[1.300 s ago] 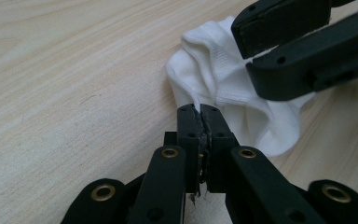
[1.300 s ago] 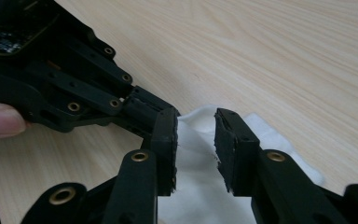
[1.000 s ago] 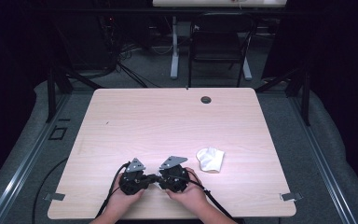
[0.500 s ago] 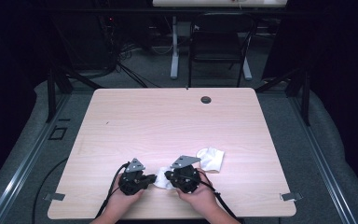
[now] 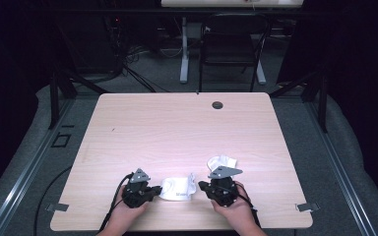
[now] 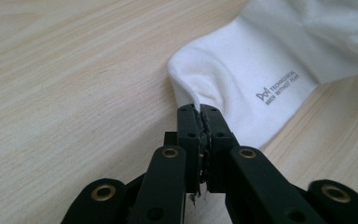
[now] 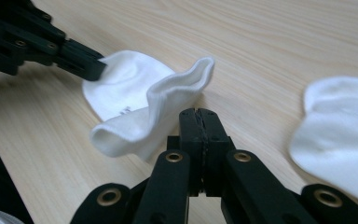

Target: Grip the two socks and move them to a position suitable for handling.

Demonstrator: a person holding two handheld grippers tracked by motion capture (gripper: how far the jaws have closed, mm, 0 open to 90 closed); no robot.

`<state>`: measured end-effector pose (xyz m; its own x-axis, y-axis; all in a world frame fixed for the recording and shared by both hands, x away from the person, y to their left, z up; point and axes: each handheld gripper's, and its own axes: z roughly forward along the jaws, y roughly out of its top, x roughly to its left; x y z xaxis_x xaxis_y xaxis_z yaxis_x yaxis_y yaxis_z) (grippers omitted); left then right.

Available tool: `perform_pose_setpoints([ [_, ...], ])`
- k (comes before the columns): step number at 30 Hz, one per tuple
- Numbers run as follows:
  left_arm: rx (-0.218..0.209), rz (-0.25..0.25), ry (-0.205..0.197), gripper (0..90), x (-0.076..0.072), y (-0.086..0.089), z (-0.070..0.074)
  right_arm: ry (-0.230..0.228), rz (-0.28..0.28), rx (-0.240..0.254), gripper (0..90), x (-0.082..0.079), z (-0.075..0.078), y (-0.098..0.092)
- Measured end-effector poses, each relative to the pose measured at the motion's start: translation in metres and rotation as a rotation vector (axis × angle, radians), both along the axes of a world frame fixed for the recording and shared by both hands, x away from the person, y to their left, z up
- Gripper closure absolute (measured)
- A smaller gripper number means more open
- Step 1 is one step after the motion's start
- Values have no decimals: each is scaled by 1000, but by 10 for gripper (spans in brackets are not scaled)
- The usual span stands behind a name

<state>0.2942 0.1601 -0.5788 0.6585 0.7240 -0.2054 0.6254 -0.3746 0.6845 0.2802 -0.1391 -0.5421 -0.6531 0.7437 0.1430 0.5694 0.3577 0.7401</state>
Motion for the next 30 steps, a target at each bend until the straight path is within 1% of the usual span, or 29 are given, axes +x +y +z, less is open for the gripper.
perform_pose_setpoints([
  [2,-3,9,2,878,0,2,1,16,-22,2,900,1,-2,-8],
  [3,-3,5,3,878,0,4,1,28,-36,12,900,0,-3,-11],
  [4,-7,8,11,877,0,4,2,31,-46,12,900,0,-4,-14],
  [7,-1,-2,30,865,-1,6,3,33,-76,37,877,-1,-4,-19],
  [9,-6,5,27,833,-2,6,4,34,-72,57,845,-1,-3,-18],
  [10,-6,3,12,799,-2,6,5,32,-62,54,830,0,-3,-17],
  [11,-9,10,-6,764,-2,6,6,31,-48,61,815,0,-3,-14],
  [12,-18,10,-27,740,-3,6,8,27,-32,56,798,0,-3,-11],
  [14,-47,0,-66,711,-3,7,12,7,-6,56,771,1,-4,-4],
  [15,-52,-3,-84,708,-3,6,14,8,7,50,759,2,-5,0],
  [16,-66,-9,-98,708,-2,6,16,7,20,46,748,4,-7,3],
  [18,-90,-28,-99,703,0,4,15,8,37,34,737,7,-11,9],
  [20,-89,-39,-72,692,3,0,11,25,51,11,722,10,-17,13],
  [24,-47,-58,-50,682,5,-6,2,33,54,-49,704,12,-27,16],
  [25,-45,-57,-47,682,6,-6,1,32,55,-61,704,12,-29,15],
  [27,-26,-61,-39,678,6,-7,0,35,53,-74,701,12,-31,14],
  [30,-26,-59,-31,675,5,-6,-2,39,47,-66,701,12,-33,12],
])
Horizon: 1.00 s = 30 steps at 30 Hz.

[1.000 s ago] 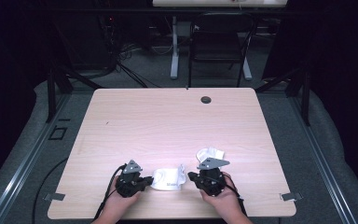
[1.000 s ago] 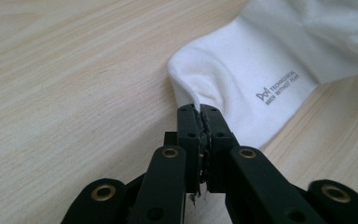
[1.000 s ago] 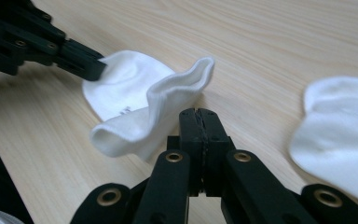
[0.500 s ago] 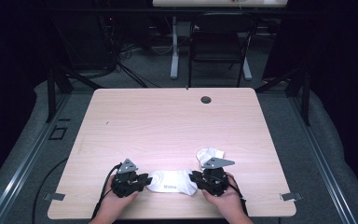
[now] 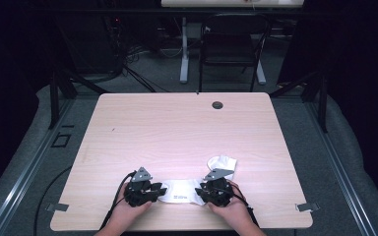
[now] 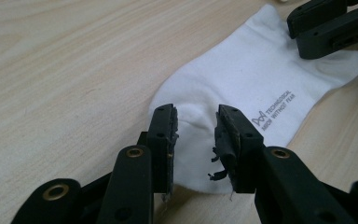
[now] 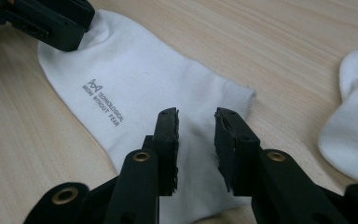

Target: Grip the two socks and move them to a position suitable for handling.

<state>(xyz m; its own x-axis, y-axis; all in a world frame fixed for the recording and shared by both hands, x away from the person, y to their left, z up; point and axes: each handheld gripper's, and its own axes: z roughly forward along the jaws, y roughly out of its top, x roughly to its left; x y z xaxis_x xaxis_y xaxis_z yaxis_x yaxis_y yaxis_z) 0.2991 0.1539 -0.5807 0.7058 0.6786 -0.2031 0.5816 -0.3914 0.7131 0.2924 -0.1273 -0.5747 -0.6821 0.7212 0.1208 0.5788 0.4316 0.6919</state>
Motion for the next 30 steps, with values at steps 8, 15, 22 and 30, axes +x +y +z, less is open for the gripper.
perform_pose_setpoints([
  [8,31,-5,-13,681,-5,0,1,16,-16,30,698,0,-1,-6],
  [15,32,-3,-10,681,-6,1,1,26,-31,49,697,0,-1,-13],
  [22,28,-26,-10,643,-7,1,3,25,-45,59,666,-1,0,-12],
  [30,-9,-3,-44,591,-4,9,11,-27,-108,90,661,1,13,-28],
])
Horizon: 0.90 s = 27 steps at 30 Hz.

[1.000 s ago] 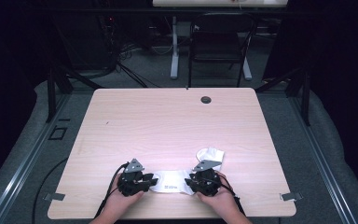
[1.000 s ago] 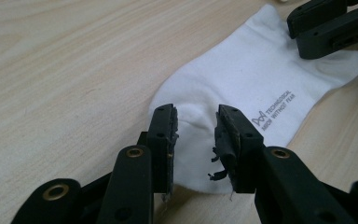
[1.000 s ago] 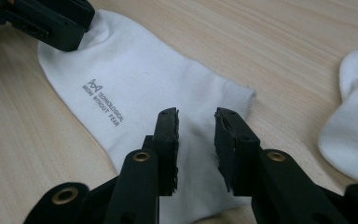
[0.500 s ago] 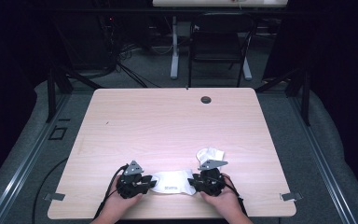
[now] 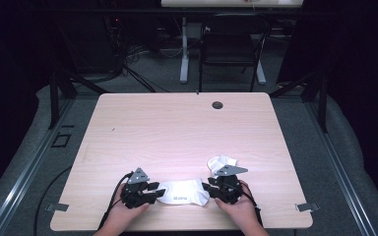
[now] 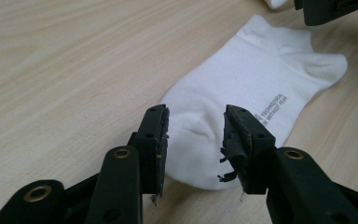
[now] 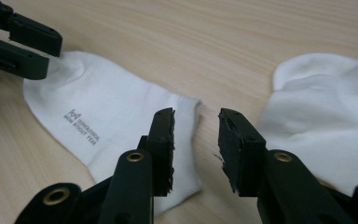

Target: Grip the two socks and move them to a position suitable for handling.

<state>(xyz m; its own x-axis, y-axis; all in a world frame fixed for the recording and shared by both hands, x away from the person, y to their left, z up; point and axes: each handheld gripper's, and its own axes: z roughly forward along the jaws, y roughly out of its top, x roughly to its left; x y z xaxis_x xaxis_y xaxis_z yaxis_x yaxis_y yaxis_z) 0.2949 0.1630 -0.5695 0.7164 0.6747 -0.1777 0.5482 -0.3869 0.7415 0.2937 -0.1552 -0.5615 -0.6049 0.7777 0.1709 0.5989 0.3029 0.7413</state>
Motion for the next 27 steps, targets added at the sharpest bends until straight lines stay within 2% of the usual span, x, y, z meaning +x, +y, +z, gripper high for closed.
perform_pose_setpoints([
  [3,-14,15,-3,576,2,4,2,-19,-44,13,648,1,3,-8],
  [6,-25,38,-3,569,3,6,2,-38,-83,1,614,4,6,-14],
  [9,-19,36,-12,568,5,10,4,-53,-120,-19,591,10,11,-17],
  [14,-31,70,-14,566,8,15,6,-71,-171,-51,595,25,17,-20],
  [18,-36,77,-9,564,11,18,5,-15,-211,-44,593,41,14,-21],
  [21,-37,82,-7,564,12,19,4,4,-217,-48,595,51,8,-19],
  [23,-37,82,-6,564,13,19,4,27,-218,-72,617,56,4,-17],
  [27,-38,89,-6,564,14,20,4,46,-209,-101,680,63,-3,-11],
])
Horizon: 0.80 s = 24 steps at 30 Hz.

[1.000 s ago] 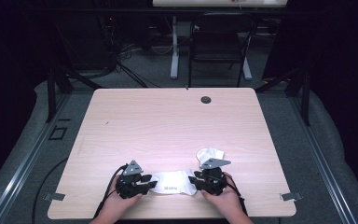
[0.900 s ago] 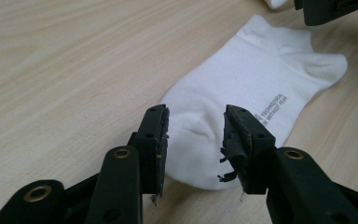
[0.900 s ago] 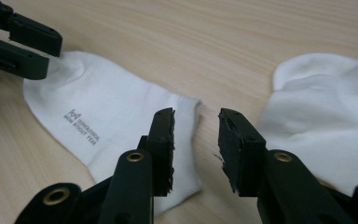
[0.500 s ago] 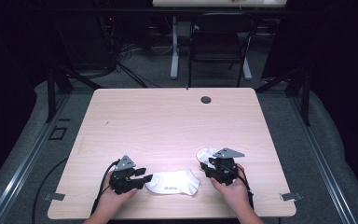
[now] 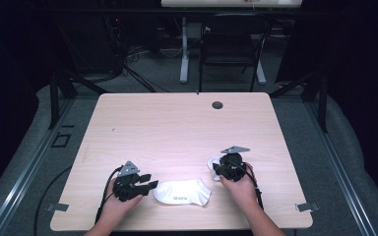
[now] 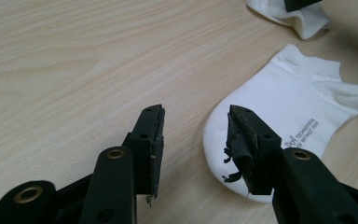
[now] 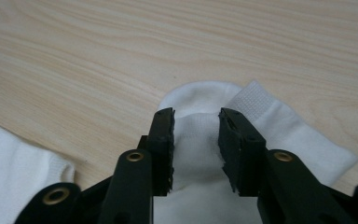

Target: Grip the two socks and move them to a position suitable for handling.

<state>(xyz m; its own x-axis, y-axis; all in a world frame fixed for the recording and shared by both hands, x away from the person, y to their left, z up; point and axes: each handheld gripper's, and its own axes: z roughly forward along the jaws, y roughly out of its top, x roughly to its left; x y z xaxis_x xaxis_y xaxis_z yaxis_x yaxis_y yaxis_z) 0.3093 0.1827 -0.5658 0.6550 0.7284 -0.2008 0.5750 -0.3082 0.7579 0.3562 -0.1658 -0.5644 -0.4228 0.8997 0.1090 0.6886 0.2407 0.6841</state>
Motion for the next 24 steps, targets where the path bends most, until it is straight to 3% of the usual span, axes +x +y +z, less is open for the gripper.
perform_pose_setpoints([
  [10,-13,16,-14,571,11,2,3,12,64,31,738,12,-8,22],
  [21,-33,33,-9,594,21,2,6,-4,201,18,755,25,-9,75],
  [24,-8,34,-18,607,28,-2,9,0,238,21,756,26,-10,86],
])
